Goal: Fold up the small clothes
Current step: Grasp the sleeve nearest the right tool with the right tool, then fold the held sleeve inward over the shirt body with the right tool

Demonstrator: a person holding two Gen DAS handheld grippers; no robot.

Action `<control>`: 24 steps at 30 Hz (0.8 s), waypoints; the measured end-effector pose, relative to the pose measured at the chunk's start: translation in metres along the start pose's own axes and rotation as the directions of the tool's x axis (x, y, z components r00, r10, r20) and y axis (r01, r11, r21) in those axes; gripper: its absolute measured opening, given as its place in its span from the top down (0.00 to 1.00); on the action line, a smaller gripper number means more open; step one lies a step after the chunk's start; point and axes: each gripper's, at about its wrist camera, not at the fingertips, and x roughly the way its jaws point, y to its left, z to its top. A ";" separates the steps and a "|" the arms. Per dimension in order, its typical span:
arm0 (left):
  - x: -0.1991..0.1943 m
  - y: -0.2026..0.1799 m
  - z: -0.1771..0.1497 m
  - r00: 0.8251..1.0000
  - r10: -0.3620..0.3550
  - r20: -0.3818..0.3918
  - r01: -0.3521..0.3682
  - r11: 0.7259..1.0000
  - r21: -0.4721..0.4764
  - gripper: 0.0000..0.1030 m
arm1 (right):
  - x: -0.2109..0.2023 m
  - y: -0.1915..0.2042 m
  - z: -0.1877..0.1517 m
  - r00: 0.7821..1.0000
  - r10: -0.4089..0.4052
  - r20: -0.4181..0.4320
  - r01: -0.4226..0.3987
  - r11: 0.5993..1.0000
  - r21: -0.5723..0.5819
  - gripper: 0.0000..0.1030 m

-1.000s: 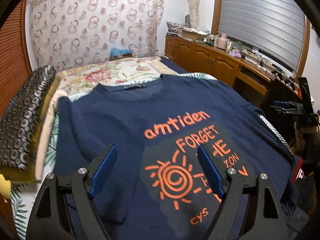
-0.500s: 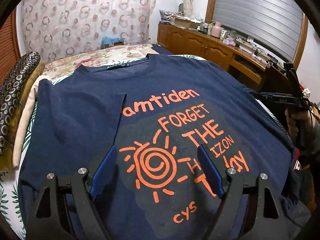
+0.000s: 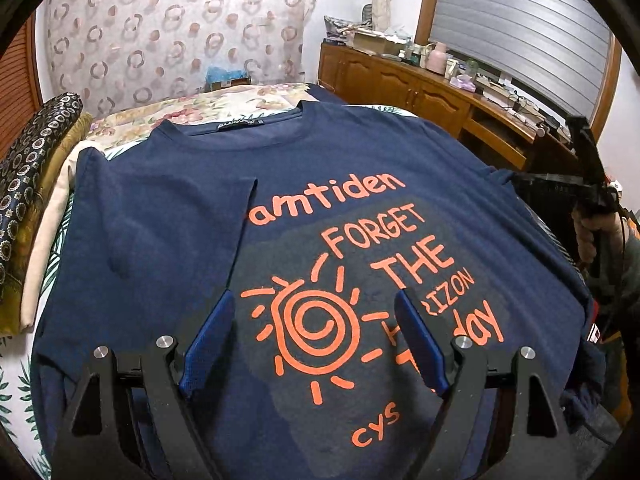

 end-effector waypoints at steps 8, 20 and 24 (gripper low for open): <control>0.006 0.002 0.001 1.000 0.013 -0.025 -0.013 1.000 -0.012 0.20 | -0.037 0.061 0.029 0.986 0.002 0.169 0.036 0.975 -0.220 0.94; 0.019 -0.006 0.002 0.995 0.054 -0.084 -0.052 0.998 0.025 0.15 | 0.010 0.103 -0.006 0.991 0.125 -0.044 -0.132 0.945 -0.300 0.94; 0.023 -0.013 0.001 0.991 0.093 -0.097 -0.087 0.994 0.066 0.12 | 0.012 0.091 -0.005 0.992 0.114 -0.056 -0.125 0.955 -0.268 0.94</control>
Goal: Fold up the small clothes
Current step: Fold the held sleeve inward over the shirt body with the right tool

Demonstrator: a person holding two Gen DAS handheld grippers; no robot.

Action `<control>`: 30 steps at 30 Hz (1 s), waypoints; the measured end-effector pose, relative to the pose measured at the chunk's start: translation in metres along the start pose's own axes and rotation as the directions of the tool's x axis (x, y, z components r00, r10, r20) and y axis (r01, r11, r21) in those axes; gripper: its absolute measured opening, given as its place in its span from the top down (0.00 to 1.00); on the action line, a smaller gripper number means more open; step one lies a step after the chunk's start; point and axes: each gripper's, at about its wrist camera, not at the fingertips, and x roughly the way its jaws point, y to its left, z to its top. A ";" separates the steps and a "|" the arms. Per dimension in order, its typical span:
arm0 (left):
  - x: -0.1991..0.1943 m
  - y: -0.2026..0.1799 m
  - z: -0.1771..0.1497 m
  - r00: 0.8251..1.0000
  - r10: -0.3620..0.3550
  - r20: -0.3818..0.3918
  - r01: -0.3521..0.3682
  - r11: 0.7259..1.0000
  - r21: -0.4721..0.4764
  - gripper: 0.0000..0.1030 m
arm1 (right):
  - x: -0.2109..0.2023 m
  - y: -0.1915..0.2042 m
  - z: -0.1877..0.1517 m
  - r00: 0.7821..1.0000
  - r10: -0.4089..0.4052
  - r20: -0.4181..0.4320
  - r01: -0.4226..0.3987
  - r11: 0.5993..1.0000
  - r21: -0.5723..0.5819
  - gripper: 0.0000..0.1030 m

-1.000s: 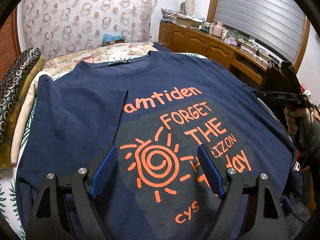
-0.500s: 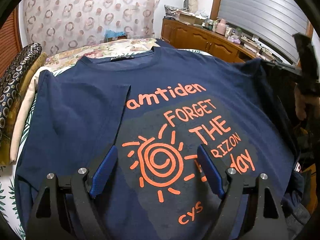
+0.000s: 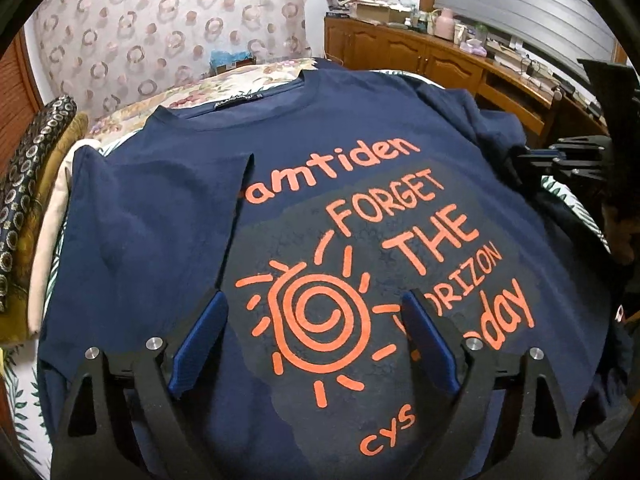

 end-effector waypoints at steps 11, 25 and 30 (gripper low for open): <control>0.001 -0.001 0.000 1.000 0.005 -0.003 -0.005 1.000 -0.005 0.10 | -0.029 0.001 -0.014 0.996 -0.085 0.030 0.082 0.993 0.080 0.57; 0.000 0.000 0.000 1.000 0.003 -0.003 -0.003 1.000 -0.004 0.09 | 0.013 -0.063 -0.005 0.982 -0.186 -0.028 0.187 0.950 0.252 0.56; -0.004 0.008 -0.003 0.999 -0.028 0.020 0.028 1.000 -0.013 0.09 | 0.020 -0.060 0.004 0.982 -0.184 -0.044 0.189 0.961 0.202 0.58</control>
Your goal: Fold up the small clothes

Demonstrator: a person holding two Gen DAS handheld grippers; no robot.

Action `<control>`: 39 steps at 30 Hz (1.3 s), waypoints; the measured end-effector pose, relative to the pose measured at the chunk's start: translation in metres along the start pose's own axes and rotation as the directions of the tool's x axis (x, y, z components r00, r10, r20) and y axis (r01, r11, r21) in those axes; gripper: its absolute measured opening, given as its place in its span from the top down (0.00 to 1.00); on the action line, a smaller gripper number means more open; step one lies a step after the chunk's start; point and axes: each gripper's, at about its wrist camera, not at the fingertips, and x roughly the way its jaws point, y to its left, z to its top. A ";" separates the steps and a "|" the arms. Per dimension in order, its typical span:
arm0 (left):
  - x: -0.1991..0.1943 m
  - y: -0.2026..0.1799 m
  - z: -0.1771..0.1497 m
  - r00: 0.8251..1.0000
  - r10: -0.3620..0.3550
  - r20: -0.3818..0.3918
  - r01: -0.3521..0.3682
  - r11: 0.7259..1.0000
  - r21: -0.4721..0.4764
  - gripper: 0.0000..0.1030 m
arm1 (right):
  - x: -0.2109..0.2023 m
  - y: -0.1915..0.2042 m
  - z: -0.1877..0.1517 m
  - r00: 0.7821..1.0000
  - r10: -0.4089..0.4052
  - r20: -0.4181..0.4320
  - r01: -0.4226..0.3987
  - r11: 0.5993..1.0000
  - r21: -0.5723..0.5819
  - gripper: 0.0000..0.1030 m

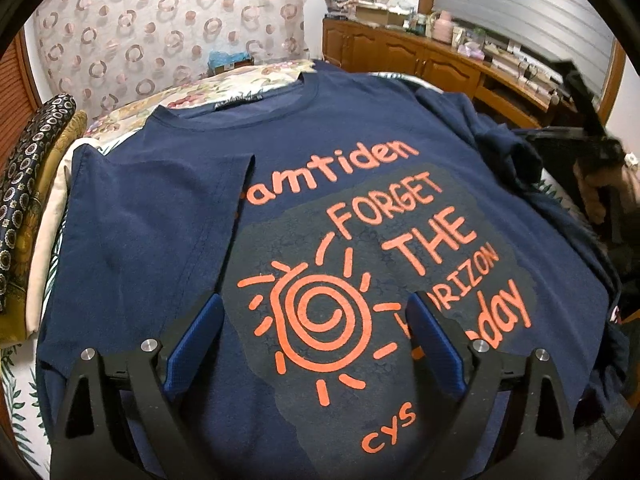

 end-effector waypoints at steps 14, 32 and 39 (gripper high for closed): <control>-0.042 0.036 0.005 0.979 0.068 0.191 -0.050 0.994 -0.094 0.09 | -0.045 0.038 0.018 0.989 0.082 0.125 -0.056 0.978 -0.199 0.98; -0.055 0.063 -0.004 0.979 0.073 0.191 -0.043 0.987 -0.156 0.09 | -0.058 0.164 0.069 0.930 0.352 0.107 -0.272 0.855 -0.441 0.94; -0.057 0.066 -0.007 0.978 0.082 0.192 -0.051 0.985 -0.163 0.09 | -0.045 0.155 0.071 0.958 0.268 0.106 -0.204 0.890 -0.408 0.73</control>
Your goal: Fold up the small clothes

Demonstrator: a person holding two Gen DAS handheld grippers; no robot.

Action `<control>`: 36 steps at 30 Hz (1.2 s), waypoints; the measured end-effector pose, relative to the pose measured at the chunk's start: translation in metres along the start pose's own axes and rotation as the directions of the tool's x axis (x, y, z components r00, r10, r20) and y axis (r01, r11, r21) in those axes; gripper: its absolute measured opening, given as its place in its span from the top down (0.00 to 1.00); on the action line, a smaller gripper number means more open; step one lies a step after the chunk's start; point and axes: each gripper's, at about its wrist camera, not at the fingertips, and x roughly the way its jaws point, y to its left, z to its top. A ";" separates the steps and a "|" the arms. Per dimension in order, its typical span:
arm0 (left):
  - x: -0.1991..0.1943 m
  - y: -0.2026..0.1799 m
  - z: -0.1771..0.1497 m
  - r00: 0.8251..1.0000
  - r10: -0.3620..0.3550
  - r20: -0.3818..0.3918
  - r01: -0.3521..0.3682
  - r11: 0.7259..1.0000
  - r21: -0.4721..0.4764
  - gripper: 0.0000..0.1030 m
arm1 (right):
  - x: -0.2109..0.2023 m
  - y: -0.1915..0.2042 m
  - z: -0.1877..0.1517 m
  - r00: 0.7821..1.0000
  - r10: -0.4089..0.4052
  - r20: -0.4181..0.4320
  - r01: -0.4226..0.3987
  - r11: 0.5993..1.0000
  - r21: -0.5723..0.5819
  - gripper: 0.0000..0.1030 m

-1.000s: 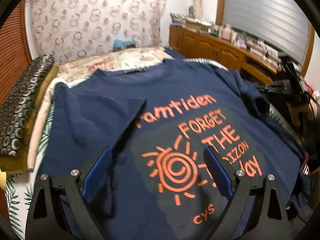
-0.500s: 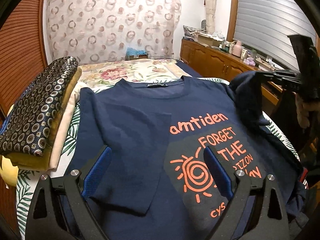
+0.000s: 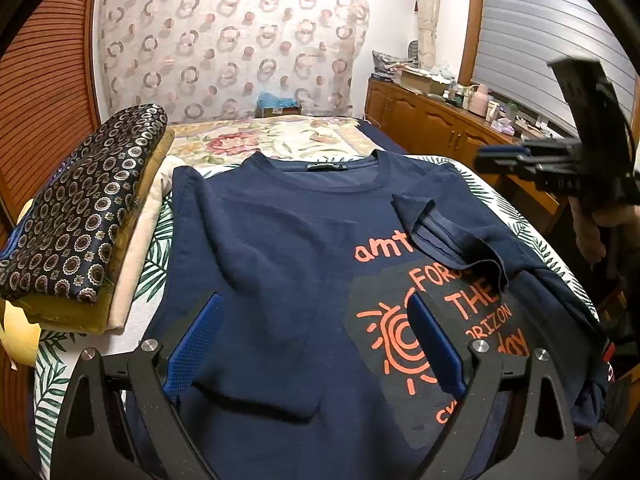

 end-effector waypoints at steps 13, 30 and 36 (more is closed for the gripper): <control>0.003 0.004 0.013 1.000 0.005 0.014 -0.005 1.000 0.010 0.09 | 0.021 0.021 -0.037 0.991 0.041 -0.129 -0.028 0.994 0.101 0.73; 0.040 -0.016 0.045 0.996 -0.083 -0.029 0.085 0.995 0.055 0.22 | 0.005 0.017 -0.072 0.987 0.120 -0.102 -0.106 0.985 0.132 0.73; 0.064 -0.036 0.064 0.988 -0.136 -0.069 0.142 0.985 0.100 0.46 | -0.015 -0.006 -0.086 0.996 -0.017 -0.090 0.030 0.989 0.143 0.73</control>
